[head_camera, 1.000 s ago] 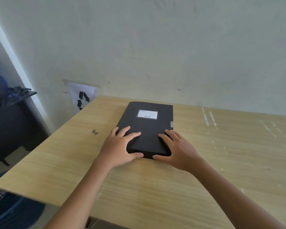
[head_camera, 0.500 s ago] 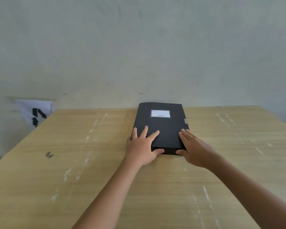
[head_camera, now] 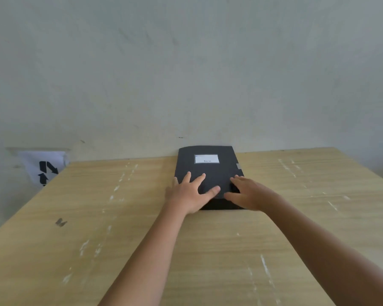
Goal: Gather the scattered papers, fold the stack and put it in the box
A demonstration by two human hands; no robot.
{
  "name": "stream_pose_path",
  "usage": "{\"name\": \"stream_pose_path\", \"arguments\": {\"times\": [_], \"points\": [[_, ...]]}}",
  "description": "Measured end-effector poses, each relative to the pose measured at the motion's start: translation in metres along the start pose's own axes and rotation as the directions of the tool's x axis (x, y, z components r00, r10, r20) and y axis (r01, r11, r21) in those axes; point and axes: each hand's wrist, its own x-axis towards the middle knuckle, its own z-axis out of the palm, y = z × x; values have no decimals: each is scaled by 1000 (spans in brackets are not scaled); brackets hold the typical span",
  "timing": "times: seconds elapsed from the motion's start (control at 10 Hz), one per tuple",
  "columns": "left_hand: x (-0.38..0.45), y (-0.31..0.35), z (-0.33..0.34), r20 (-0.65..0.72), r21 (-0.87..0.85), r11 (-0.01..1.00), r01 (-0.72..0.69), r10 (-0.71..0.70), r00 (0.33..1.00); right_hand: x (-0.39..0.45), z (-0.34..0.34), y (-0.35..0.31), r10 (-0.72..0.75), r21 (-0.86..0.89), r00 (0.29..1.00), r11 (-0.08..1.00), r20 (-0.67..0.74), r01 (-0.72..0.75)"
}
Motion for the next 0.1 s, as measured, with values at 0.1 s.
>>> {"name": "stream_pose_path", "arguments": {"times": [0.1], "points": [[-6,4,-28,-203,46,999,8,2,979,-3,-32,-17,-39,-97,979,995,-200,20]]}}
